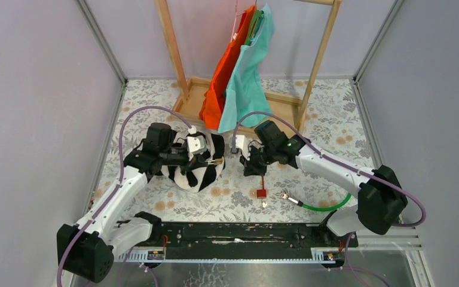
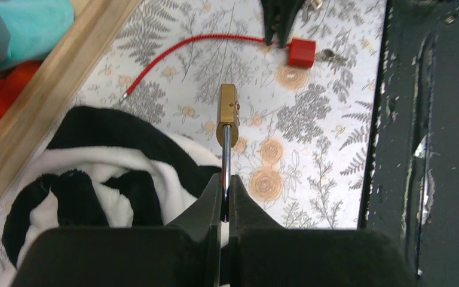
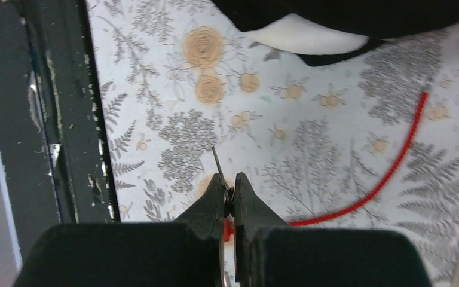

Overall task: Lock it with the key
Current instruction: Place the key at the center of the board, then place the lock at the center of the board.

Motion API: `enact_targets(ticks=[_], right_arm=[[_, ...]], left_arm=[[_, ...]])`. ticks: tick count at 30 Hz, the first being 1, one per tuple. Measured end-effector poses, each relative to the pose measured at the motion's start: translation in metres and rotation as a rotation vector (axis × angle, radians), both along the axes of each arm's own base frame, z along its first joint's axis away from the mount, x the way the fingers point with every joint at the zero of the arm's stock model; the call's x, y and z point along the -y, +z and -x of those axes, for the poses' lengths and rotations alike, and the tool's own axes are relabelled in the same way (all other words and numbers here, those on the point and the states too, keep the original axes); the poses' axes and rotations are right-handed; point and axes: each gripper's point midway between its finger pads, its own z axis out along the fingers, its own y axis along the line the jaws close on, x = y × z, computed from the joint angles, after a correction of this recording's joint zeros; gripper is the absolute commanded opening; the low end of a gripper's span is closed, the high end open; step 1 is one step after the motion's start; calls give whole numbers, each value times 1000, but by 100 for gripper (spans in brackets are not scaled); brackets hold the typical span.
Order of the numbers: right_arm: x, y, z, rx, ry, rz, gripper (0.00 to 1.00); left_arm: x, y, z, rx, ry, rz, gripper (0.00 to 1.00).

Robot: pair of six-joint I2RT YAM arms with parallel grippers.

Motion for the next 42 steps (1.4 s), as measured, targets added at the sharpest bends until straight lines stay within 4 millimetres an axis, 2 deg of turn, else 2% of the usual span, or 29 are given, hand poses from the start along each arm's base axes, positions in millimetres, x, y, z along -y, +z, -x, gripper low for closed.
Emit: enact_targets(ticks=[2,8,13,16,19,20,21,25,27,30,33,35,37,42], right_arm=[[-6,-6,11,-7,26,3,9],[-44,-38,54,-48,146,38,13],[-58,-75,70,-112,146,104,16],[-58,-94,68,-137,111,147,31],[-55,-103,65,-140,79,178,50],[-55,-103,65,-140,77,179,60],[-55,-103,64,-137,74,179,63],[-53,-97,55,-95,54,179,71],[-50,-85,46,-68,39,155,72],[-40,-53,22,-17,-15,84,74],[-18,-20,-11,55,-100,17,75],[-4,-9,-22,91,-143,2,75],[14,-7,-26,111,-179,4,76],[61,-19,-30,99,-291,81,76]], left_arm=[[-6,-7,-1,-4,23,-38,0],[-29,-20,-19,0,175,-136,0],[-48,-20,-28,8,308,-167,0],[-55,-20,-34,14,360,-171,0],[-57,-23,-34,6,370,-174,0],[-57,-25,-33,2,367,-174,0],[-56,-27,-31,-3,359,-172,0],[-49,-32,-22,-19,296,-155,0],[-45,-35,-19,-28,259,-151,0],[-38,-43,-14,-46,203,-158,0],[-25,-53,-4,-67,123,-175,0],[-15,-60,4,-86,67,-190,0],[-5,-70,12,-112,8,-207,0],[18,-95,30,-179,-107,-255,0]])
